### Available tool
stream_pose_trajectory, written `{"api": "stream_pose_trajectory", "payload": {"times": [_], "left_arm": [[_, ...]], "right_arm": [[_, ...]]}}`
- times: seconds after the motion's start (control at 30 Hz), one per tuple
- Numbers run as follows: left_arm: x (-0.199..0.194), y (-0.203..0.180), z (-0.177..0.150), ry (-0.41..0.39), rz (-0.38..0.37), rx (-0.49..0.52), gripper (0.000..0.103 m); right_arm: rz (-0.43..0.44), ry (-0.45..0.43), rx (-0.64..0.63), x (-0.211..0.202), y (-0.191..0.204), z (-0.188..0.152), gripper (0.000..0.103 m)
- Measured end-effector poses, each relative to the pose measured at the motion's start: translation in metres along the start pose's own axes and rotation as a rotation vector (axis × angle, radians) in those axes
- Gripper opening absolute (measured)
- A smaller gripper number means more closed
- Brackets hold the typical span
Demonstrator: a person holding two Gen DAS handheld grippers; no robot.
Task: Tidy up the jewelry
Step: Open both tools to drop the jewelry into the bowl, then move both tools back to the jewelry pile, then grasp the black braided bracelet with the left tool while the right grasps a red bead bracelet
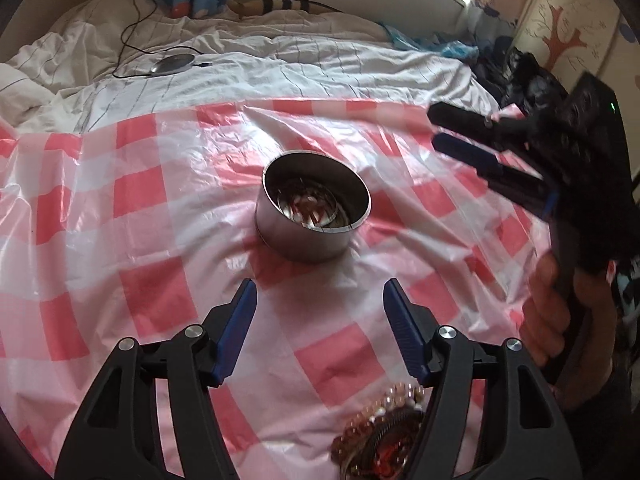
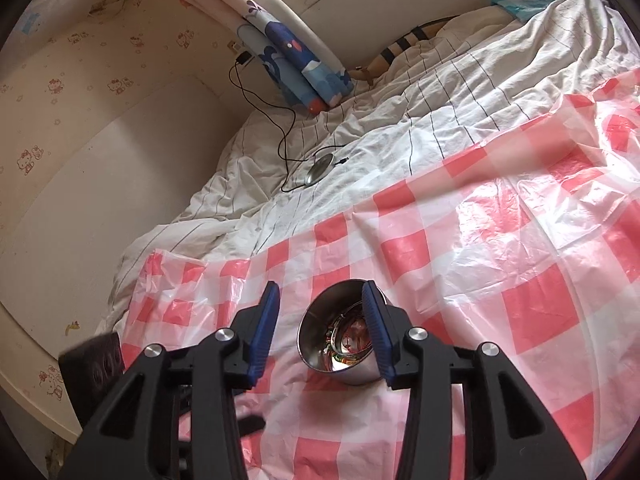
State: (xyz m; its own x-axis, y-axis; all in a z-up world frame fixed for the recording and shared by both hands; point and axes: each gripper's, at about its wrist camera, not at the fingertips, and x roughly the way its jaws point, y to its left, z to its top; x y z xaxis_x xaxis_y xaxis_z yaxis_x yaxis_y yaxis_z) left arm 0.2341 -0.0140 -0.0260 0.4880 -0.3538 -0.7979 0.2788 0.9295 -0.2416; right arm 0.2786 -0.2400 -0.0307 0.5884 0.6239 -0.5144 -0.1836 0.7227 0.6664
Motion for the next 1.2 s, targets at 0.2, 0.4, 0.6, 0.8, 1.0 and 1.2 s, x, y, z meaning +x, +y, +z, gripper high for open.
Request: {"api": "stream_pose_trajectory", "payload": {"times": [0.2, 0.4, 0.6, 0.8, 1.0, 1.2], "left_arm": [[-0.014, -0.03, -0.055, 0.061, 0.004, 0.133, 0.063], [-0.015, -0.047, -0.07, 0.073, 0.071, 0.24, 0.063], [-0.016, -0.051, -0.081, 0.094, 0.065, 0.256, 0.063], [-0.013, -0.063, -0.095, 0.104, 0.056, 0.273, 0.063], [-0.008, -0.063, -0.092, 0.108, 0.052, 0.254, 0.062], [-0.006, -0.056, -0.087, 0.114, 0.022, 0.212, 0.032]], "right_arm": [[0.015, -0.004, 0.006, -0.022, 0.014, -0.006, 0.052], [0.034, 0.024, -0.031, -0.046, 0.037, -0.025, 0.06], [-0.036, 0.063, -0.205, -0.057, 0.076, -0.046, 0.07], [-0.081, 0.071, -0.282, -0.073, 0.091, -0.064, 0.078], [-0.081, 0.078, -0.243, -0.077, 0.081, -0.063, 0.078], [-0.081, 0.074, -0.219, -0.082, 0.074, -0.059, 0.078]]}}
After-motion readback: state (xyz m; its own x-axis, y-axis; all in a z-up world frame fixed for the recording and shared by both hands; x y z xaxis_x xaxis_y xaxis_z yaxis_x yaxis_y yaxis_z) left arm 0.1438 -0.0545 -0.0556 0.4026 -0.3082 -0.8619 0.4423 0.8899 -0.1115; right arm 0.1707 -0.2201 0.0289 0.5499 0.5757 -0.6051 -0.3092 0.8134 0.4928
